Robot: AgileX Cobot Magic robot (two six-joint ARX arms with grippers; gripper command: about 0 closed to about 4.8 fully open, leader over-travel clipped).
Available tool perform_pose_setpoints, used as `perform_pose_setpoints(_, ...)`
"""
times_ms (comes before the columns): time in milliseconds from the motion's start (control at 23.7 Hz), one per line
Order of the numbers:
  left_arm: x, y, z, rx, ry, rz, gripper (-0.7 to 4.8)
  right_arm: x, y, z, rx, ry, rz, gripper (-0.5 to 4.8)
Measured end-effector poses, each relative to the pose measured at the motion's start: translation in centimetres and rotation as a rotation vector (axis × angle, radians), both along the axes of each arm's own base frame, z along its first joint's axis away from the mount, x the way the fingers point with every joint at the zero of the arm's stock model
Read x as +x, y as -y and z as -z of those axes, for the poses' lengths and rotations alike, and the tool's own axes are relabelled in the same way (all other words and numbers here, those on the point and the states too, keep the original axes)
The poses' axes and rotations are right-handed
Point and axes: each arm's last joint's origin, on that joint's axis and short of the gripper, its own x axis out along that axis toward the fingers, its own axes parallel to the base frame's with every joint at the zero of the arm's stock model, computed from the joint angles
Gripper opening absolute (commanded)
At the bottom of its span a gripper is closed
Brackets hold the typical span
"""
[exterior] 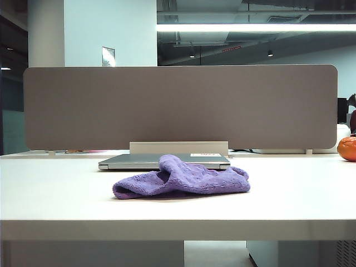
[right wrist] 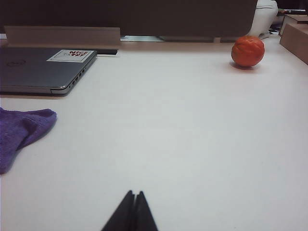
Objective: Pick up the purple rag and put it over the laptop.
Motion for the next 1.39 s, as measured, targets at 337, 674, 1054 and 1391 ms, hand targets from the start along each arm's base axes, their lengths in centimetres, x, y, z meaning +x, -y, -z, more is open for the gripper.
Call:
perform_pose_setpoints(337, 0.0, 0.0, 0.0, 0.000, 0.000, 0.000, -0.06, 0.0, 0.0, 0.0, 0.091, 0.002, 0.009, 0.22)
perform_pose_setpoints(674, 0.0, 0.0, 0.0, 0.000, 0.000, 0.000, -0.06, -0.1, -0.3, 0.3, 0.137, -0.038, -0.077, 0.22)
perform_pose_setpoints(1054, 0.0, 0.0, 0.2, 0.000, -0.021, 0.000, -0.06, -0.3, -1.2, 0.3, 0.182, -0.058, -0.390, 0.22)
perform_pose_setpoints(1391, 0.0, 0.0, 0.3, 0.000, -0.030, 0.000, -0.06, -0.3, -1.3, 0.2, 0.261, -0.071, -0.421, 0.22)
